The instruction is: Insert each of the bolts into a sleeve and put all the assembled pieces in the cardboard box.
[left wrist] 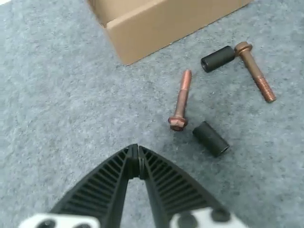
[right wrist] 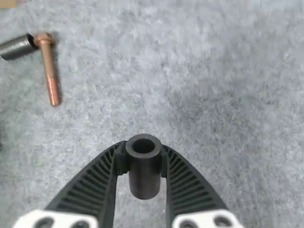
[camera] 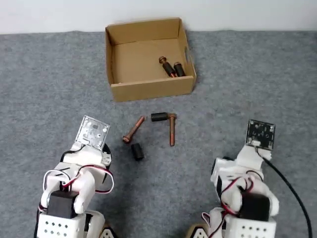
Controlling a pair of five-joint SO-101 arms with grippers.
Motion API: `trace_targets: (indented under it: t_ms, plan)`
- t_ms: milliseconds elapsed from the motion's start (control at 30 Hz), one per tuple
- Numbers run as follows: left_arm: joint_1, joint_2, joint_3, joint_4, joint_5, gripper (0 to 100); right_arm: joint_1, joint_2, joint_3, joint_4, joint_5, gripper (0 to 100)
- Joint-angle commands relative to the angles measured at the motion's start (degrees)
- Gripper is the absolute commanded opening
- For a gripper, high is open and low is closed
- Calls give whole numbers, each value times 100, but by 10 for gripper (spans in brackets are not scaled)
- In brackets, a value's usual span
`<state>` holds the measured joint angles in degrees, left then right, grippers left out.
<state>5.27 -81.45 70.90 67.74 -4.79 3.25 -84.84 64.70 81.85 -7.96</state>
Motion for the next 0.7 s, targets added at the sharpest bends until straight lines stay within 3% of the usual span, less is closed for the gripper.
trace_targets:
  t_ms: [0,300,567,667]
  plan:
    - [70,413,-382,35,-18,5,40,-338,44,-119,202,8]
    - [149,3903,-3002,264,343,5,66,-523,88,-163,185,8]
    - [1002,5987,-4708,519,396,28,48,-532,193,-242,185,11]
    - [1380,6505,-5103,378,1116,67,57,-532,193,-251,185,12]
